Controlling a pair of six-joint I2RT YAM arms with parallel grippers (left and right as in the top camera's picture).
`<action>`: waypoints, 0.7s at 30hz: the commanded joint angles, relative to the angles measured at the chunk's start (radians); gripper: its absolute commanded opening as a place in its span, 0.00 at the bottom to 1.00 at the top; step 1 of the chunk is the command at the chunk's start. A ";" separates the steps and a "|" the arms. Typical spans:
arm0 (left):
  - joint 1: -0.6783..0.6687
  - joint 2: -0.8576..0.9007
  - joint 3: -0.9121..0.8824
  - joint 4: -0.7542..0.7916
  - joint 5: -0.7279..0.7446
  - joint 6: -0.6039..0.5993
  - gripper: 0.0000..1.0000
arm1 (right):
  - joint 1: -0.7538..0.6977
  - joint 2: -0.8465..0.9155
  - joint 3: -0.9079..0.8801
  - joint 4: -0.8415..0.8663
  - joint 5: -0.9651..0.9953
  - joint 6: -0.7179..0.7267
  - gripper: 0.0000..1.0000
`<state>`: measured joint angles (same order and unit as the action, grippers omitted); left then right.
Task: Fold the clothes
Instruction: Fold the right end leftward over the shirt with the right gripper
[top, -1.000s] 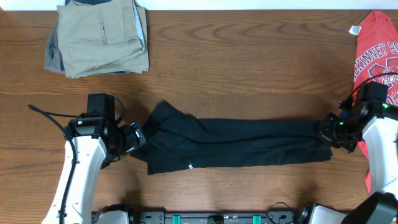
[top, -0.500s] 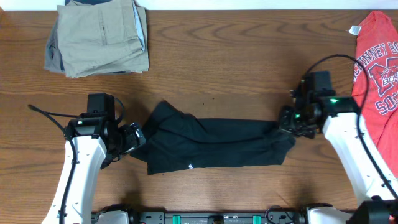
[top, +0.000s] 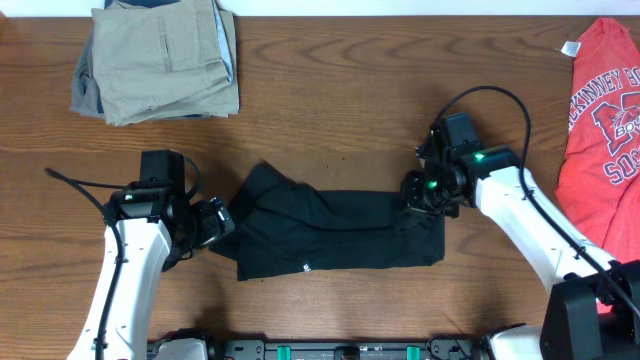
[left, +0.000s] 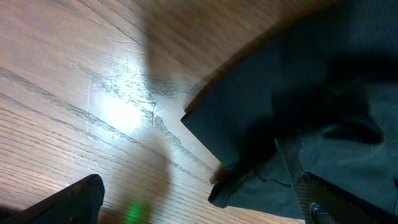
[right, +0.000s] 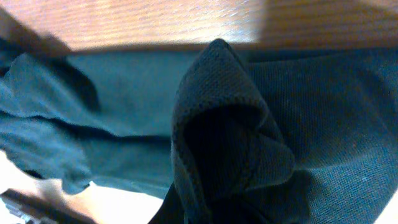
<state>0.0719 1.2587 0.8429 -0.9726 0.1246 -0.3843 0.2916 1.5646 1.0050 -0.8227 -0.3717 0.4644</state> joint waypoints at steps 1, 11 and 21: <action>0.003 0.002 -0.007 -0.003 -0.003 0.018 1.00 | 0.042 0.010 0.008 0.007 -0.048 0.039 0.01; 0.003 0.002 -0.007 -0.002 -0.003 0.018 1.00 | 0.150 0.058 0.008 0.031 -0.047 0.041 0.04; 0.003 0.002 -0.007 -0.002 -0.005 0.018 1.00 | 0.249 0.083 0.008 0.031 -0.060 0.044 0.25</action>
<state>0.0719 1.2587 0.8429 -0.9718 0.1246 -0.3843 0.5114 1.6421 1.0050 -0.7937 -0.4038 0.5018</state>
